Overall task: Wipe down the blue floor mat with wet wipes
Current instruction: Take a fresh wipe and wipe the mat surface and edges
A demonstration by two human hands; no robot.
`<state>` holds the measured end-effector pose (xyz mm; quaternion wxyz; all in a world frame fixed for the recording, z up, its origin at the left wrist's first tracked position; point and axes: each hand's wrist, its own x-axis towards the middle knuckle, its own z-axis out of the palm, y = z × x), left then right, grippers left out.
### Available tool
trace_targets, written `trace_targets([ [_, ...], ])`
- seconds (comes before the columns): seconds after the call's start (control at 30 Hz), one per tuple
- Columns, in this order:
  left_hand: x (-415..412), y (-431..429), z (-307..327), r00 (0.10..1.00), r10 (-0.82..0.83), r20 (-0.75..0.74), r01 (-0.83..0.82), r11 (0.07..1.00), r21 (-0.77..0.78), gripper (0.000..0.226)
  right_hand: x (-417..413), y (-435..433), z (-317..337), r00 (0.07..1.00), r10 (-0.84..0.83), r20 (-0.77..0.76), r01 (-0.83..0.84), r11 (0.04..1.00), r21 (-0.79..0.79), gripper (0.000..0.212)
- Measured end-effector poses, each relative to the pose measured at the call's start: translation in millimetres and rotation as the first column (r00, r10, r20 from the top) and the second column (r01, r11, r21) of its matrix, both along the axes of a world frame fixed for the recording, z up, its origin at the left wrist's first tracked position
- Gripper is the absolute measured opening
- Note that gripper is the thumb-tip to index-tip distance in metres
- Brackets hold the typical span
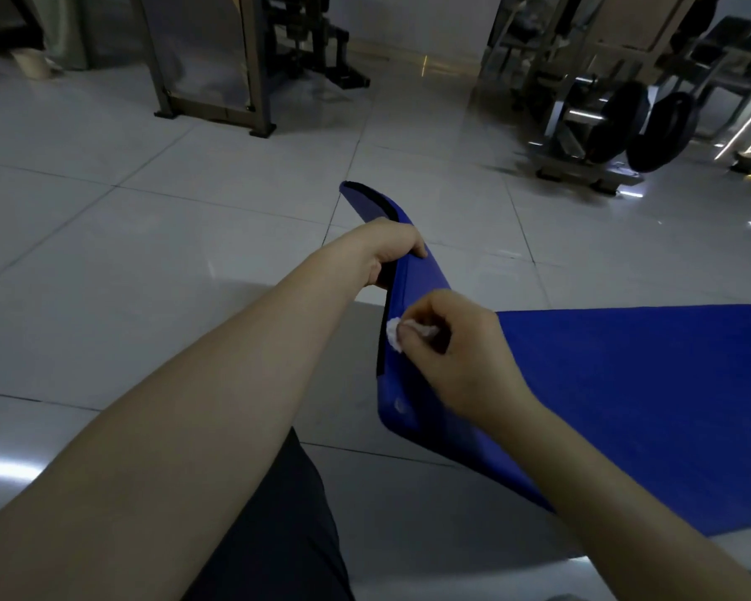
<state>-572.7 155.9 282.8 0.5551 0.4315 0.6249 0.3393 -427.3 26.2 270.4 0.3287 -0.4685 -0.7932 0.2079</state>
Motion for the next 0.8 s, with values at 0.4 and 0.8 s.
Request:
trace_targets([
  [0.4,-5.3,15.1,44.9,0.979,0.022,0.201,-0.096,0.927,0.364,0.010,-9.5,-19.6,-5.5,0.979,0.177,-0.102,-0.159,0.974,0.162,0.013],
  [0.8,-110.4,94.2,-84.7,0.935,0.346,-0.085,-0.326,0.927,0.188,0.019,-31.3,115.1,-109.7,0.984,0.094,-0.151,-0.150,0.895,-0.419,0.014],
])
